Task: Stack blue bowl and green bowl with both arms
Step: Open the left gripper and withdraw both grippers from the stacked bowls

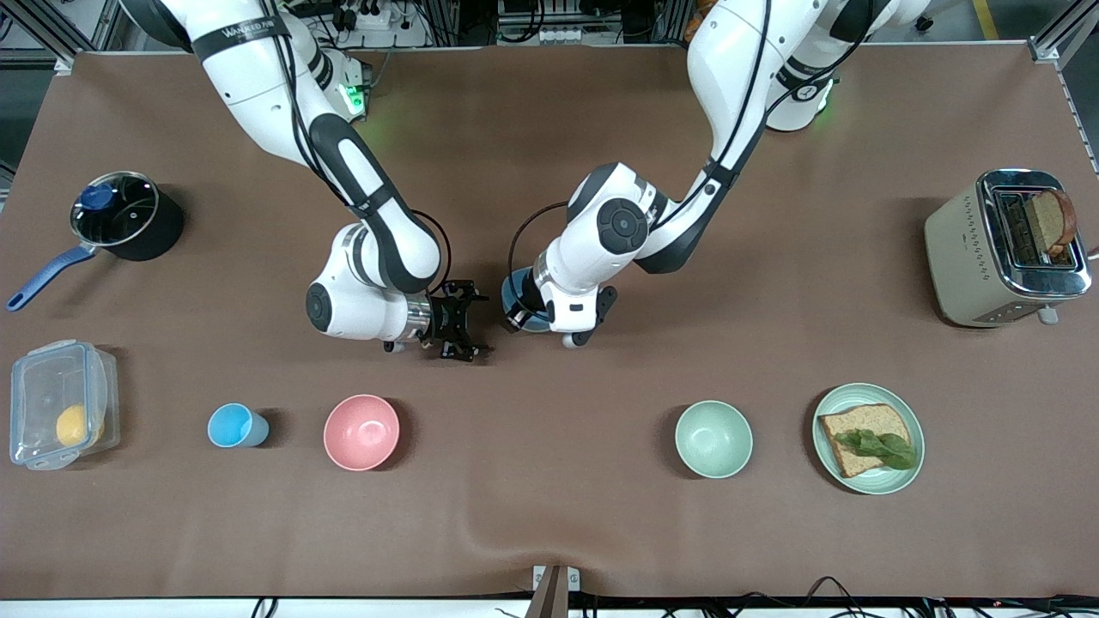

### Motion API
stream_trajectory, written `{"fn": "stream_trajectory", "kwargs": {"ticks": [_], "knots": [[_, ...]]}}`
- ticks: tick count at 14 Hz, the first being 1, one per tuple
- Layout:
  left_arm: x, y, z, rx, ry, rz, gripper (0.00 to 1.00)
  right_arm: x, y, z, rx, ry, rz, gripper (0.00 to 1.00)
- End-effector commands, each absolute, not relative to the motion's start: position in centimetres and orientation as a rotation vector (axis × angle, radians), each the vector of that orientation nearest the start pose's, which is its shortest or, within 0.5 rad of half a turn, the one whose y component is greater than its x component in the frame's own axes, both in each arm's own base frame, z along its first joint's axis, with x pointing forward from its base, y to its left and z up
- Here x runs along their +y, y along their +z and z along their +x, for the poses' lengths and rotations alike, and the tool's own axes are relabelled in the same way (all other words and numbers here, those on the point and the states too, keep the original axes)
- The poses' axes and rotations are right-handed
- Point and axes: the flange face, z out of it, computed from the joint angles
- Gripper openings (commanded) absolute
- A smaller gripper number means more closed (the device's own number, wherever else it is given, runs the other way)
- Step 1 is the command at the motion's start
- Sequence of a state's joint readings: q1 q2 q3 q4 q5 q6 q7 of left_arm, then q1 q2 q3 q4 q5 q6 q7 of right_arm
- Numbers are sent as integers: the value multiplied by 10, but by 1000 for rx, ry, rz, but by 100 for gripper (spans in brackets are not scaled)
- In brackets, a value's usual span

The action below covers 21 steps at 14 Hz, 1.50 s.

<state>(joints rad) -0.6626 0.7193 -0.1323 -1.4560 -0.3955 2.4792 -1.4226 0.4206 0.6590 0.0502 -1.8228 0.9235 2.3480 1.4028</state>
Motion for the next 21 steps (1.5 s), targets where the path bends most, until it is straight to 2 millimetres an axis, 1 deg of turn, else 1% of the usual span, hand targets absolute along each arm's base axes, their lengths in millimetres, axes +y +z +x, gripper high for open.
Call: {"fn": "stream_trajectory", "kwargs": {"ticks": [1,2,3,4,5,6,7,8,9,10,11,12,14,15,16,17,18,21], "knots": [[-500,334,553,-1622,250,-3153,100,299,165,564,2025,836,-1844,100],[-492,336,557,-1598,226,-3139,100,298,167,564,2021,835,-1850,100],[-484,348,562,-1579,168,-3141,100,291,168,567,1985,813,-1893,100],[-477,362,566,-1551,113,-3150,100,280,167,566,1928,802,-1982,100],[-471,371,567,-1511,77,-3145,100,267,165,568,1814,813,-2124,100],[-459,377,573,-1491,48,-3120,100,247,166,574,1687,824,-2237,100],[-446,386,578,-1483,34,-3095,100,227,169,576,1618,876,-2271,100],[-426,396,587,-1488,17,-3064,100,213,178,579,1578,914,-2279,100],[-410,406,594,-1495,-2,-3040,100,201,189,582,1551,894,-2316,100],[-393,415,601,-1484,-22,-3027,100,191,202,586,1512,834,-2404,100],[-376,433,610,-1472,-42,-3023,100,183,216,587,1474,807,-2492,100],[-357,444,618,-1425,-37,-3022,100,169,231,592,1454,791,-2545,100],[-322,455,631,-1336,13,-3014,100,131,261,605,1400,806,-2618,100],[-307,469,635,-1309,6,-3026,100,115,272,608,1351,835,-2643,100],[-293,483,636,-1250,-10,-3047,100,100,284,612,1307,826,-2664,100],[-282,496,634,-1163,-27,-3073,100,74,291,615,1264,809,-2697,100],[-270,506,634,-1082,-46,-3086,100,55,299,617,1203,788,-2738,100],[-237,529,626,-880,-44,-3061,100,12,321,621,1111,729,-2756,100]]}}
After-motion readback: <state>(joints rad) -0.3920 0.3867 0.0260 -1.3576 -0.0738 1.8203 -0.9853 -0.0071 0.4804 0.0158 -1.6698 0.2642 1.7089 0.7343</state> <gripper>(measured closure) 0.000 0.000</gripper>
